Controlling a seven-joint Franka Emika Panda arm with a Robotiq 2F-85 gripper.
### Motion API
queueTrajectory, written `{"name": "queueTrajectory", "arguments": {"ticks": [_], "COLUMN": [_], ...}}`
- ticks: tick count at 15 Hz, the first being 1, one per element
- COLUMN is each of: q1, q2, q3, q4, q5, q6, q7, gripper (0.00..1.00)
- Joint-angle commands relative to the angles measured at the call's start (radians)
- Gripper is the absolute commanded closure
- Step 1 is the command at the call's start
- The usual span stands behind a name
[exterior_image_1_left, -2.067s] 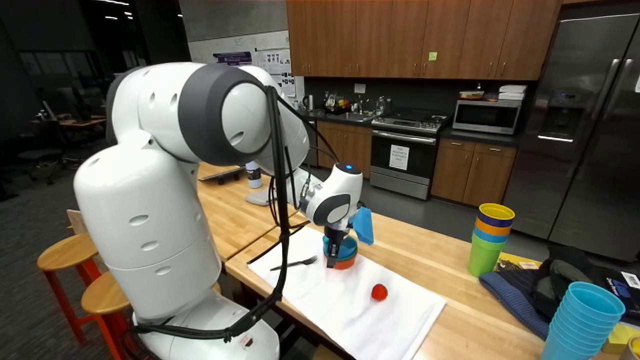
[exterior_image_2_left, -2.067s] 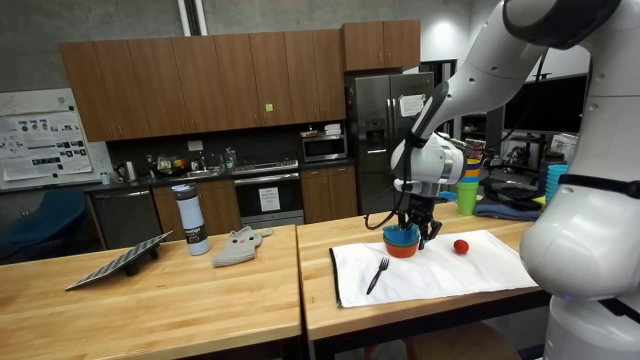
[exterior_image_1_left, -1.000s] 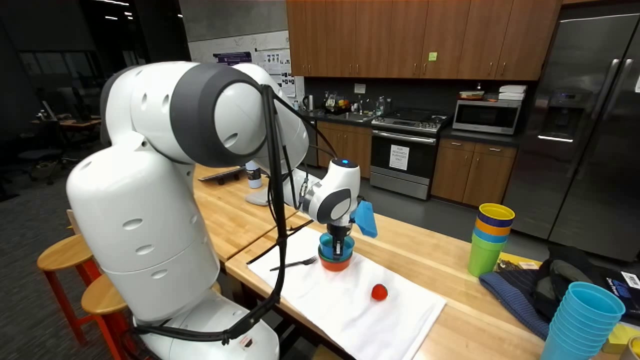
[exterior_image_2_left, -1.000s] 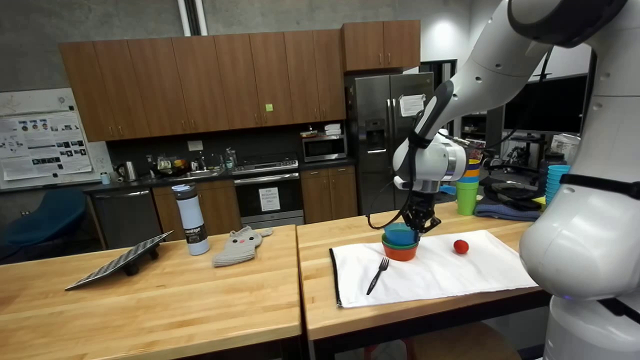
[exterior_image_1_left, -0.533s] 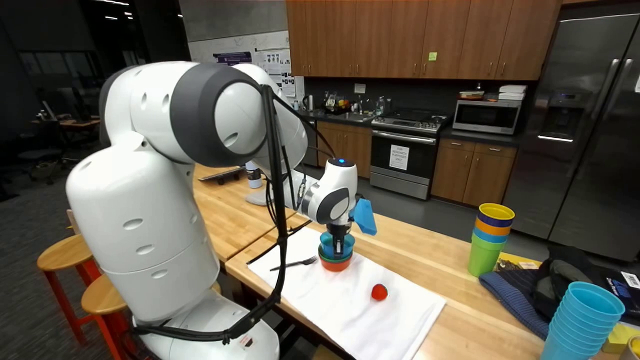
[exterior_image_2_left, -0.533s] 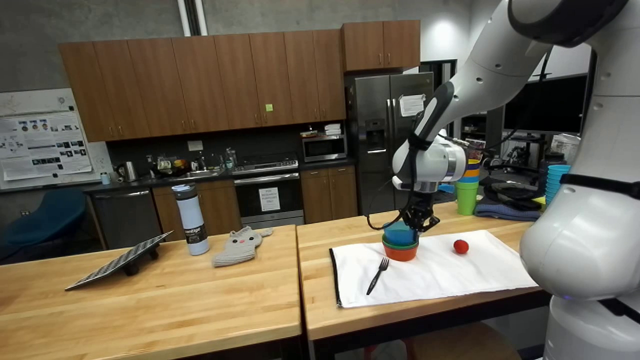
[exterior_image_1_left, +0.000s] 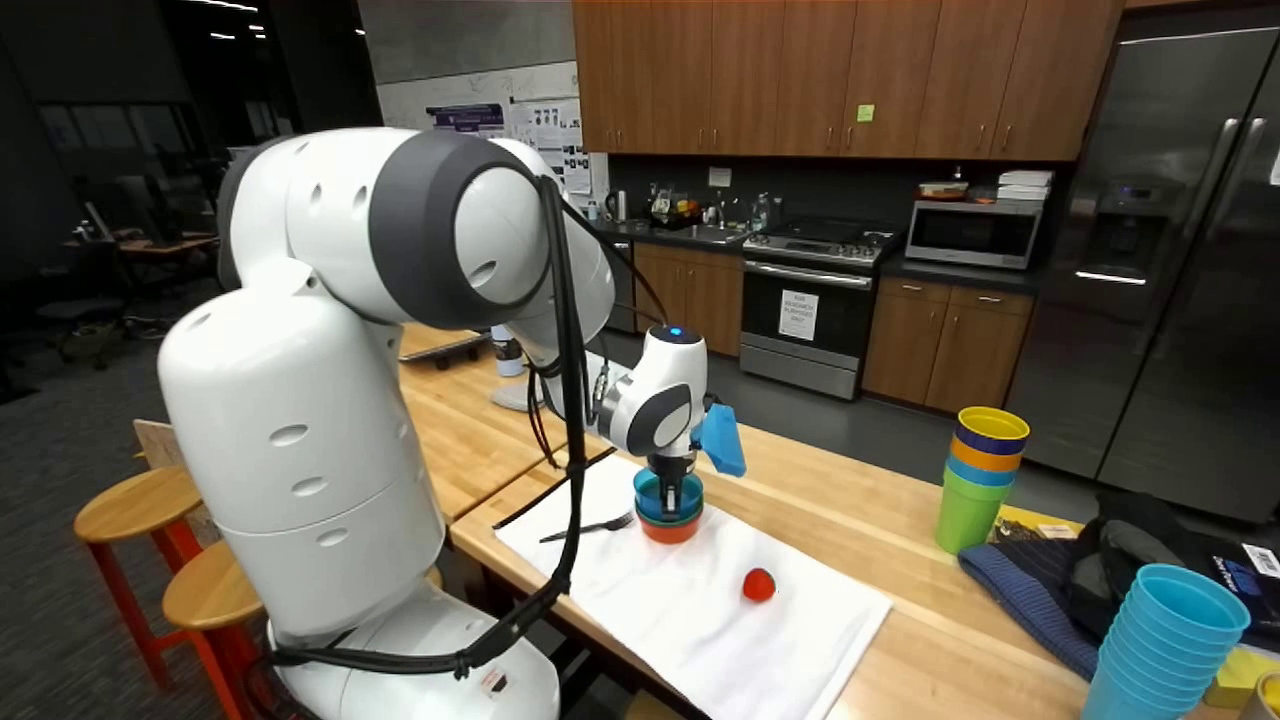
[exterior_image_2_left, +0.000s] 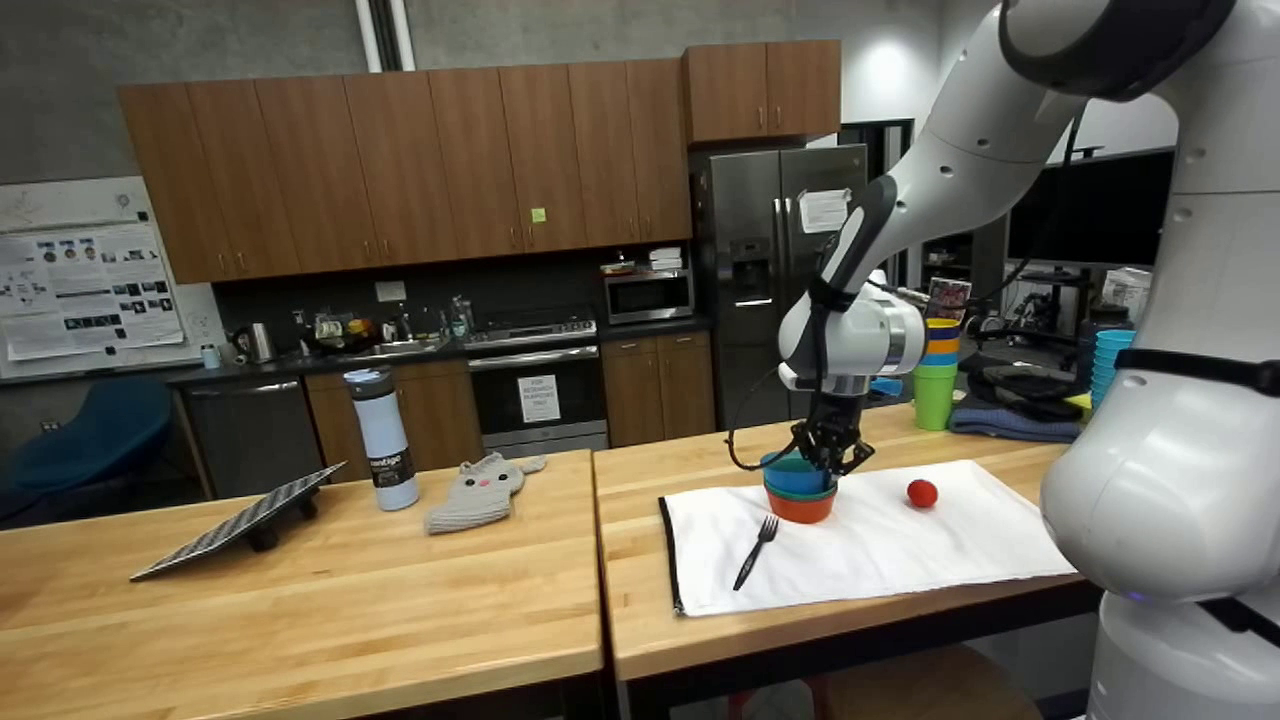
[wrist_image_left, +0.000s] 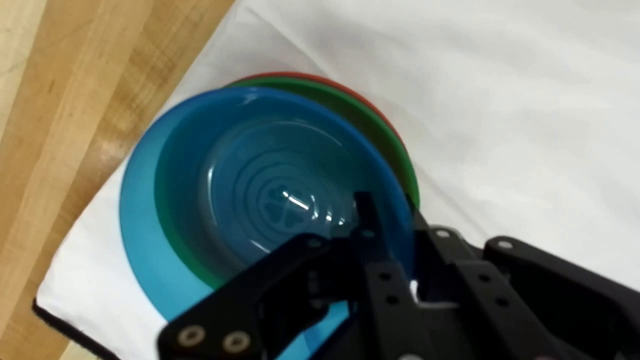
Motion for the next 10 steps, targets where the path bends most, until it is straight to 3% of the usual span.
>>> {"name": "queueTrajectory", "arguments": {"ticks": [1,3,4,6,10], "q1": [-0.004,-0.004,-0.004,-0.009,-0.031], "q2": [-0.001,-0.001,-0.001,-0.022,-0.092], "q3": [0.004,0.004,0.004,0.004,0.005], "q4": [0.001,0.001,0.001,-0.001,-0.016], "q5": [-0.001,-0.001,-0.001,-0.031,-0.206], "q6": [-0.001,-0.001,-0.001,-0.015,-0.029], "q7": [0.002,0.003,0.003,0.023,0.146], "gripper": [0.77,0.7,0.45,0.41,0.16]}}
